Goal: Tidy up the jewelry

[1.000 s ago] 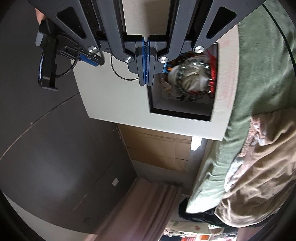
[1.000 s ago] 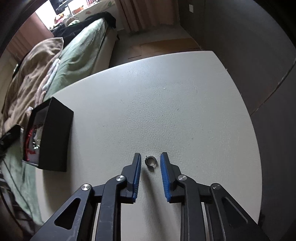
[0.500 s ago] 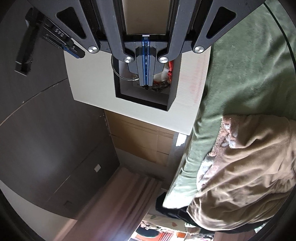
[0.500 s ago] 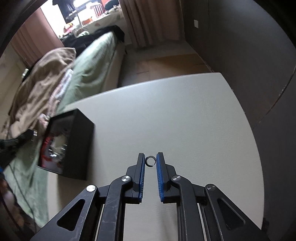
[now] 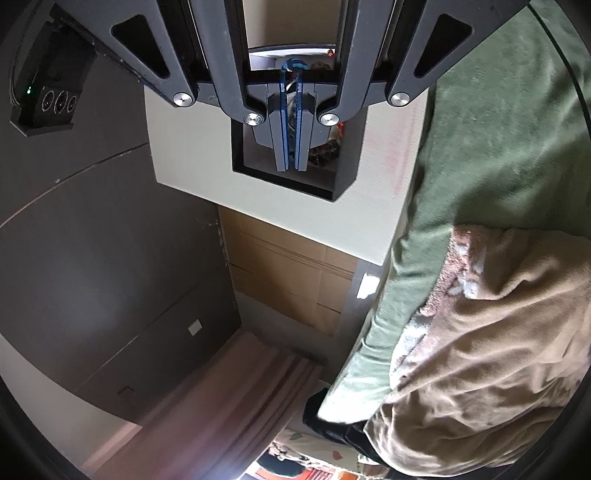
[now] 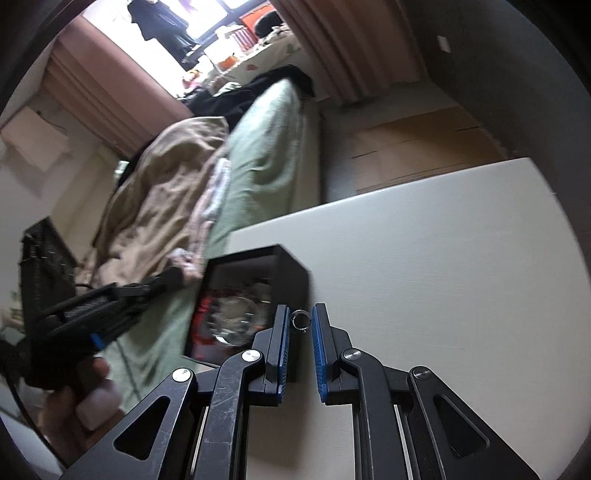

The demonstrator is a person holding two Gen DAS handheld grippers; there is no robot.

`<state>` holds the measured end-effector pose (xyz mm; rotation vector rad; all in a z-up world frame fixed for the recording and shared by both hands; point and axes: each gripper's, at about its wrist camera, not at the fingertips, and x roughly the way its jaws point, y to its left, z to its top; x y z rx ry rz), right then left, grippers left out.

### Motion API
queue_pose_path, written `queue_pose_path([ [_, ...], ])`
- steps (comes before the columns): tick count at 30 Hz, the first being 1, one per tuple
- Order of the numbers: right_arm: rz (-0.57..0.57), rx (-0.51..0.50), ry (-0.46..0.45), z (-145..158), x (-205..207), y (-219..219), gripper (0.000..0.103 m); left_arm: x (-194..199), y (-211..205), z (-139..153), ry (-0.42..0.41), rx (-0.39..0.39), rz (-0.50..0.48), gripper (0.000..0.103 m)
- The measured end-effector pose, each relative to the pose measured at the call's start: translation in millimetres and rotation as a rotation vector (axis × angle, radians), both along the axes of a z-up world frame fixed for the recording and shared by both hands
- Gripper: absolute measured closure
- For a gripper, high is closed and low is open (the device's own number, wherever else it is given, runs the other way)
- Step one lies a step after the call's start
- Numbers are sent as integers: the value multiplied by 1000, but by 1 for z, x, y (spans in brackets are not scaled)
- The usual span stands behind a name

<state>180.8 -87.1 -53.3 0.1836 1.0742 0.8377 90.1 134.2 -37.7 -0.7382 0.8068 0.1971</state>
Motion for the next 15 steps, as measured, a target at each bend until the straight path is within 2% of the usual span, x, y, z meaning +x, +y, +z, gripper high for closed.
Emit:
queue_pose_path([
  [5, 51, 50, 21, 1, -7, 17, 89, -5, 12, 2, 0, -7, 19, 98],
  [6, 62, 62, 27, 2, -8, 21, 89, -6, 13, 2, -1, -8, 22, 90],
  [7, 68, 68, 30, 2, -9, 23, 89, -7, 15, 3, -5, -9, 27, 72],
  [8, 75, 75, 36, 2, -9, 24, 89, -9, 16, 4, -12, -8, 33, 61],
  [9, 79, 82, 41, 2, -10, 27, 88, -12, 18, 6, -24, -4, 44, 41],
  [10, 84, 86, 42, 2, -11, 29, 88, -15, 19, 9, -39, 2, 56, 32],
  [11, 90, 80, 43, 1, -11, 32, 86, -18, 21, 11, -49, 7, 66, 31],
  [13, 90, 61, 52, -2, -11, 36, 64, -21, 23, 14, -56, 14, 72, 31],
  [14, 78, 59, 52, -2, -10, 34, 45, -22, 23, 15, -58, 12, 70, 31],
  [15, 64, 62, 48, -2, -10, 32, 37, -23, 24, 15, -57, 10, 70, 31],
])
